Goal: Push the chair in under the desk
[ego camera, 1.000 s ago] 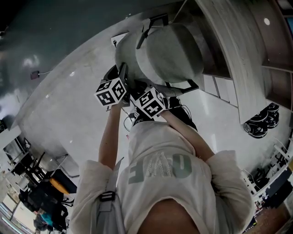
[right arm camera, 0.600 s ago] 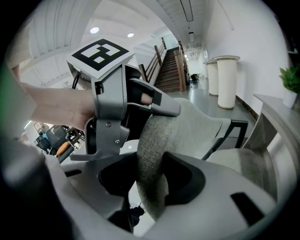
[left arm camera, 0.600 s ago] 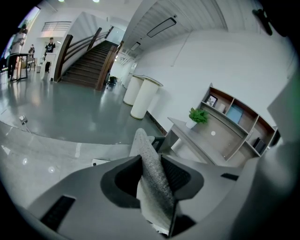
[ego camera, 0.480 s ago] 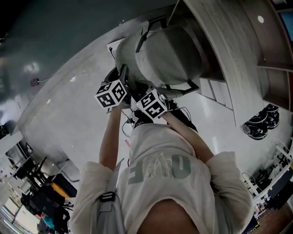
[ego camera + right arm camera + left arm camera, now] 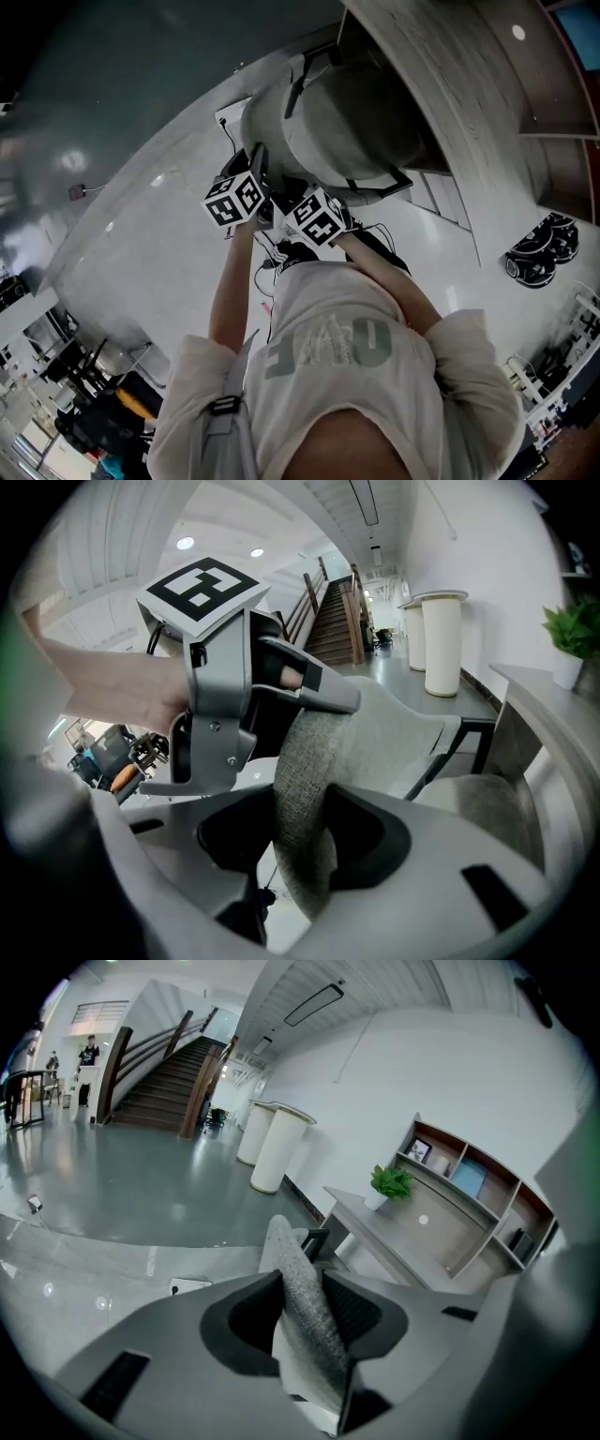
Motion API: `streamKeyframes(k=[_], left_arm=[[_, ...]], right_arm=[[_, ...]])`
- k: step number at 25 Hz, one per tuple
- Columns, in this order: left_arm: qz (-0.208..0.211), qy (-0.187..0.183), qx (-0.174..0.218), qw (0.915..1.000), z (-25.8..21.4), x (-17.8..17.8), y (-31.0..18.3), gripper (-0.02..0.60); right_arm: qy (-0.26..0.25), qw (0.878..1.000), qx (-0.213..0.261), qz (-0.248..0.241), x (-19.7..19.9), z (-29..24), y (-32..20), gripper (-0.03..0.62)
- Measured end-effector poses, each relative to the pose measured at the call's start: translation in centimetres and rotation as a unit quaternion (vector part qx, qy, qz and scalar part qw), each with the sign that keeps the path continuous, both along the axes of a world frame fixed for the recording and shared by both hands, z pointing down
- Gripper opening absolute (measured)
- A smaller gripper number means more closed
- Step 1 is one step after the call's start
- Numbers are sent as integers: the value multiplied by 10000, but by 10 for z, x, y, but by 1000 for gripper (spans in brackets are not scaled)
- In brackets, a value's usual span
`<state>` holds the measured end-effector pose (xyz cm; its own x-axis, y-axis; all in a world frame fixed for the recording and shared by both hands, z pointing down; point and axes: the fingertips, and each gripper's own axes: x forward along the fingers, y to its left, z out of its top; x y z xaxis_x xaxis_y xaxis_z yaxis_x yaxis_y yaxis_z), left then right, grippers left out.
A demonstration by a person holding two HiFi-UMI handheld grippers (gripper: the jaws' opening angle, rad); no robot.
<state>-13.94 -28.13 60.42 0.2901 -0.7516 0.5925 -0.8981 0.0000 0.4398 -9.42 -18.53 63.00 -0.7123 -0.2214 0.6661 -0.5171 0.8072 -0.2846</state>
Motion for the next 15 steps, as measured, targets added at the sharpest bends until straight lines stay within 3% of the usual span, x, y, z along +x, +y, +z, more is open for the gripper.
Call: streamKeyframes(k=[15], left_arm=[[218,92,7,9997,4,62,-45,137]], right_arm=[[-120,9996,-66,265,58,3,-43,158]])
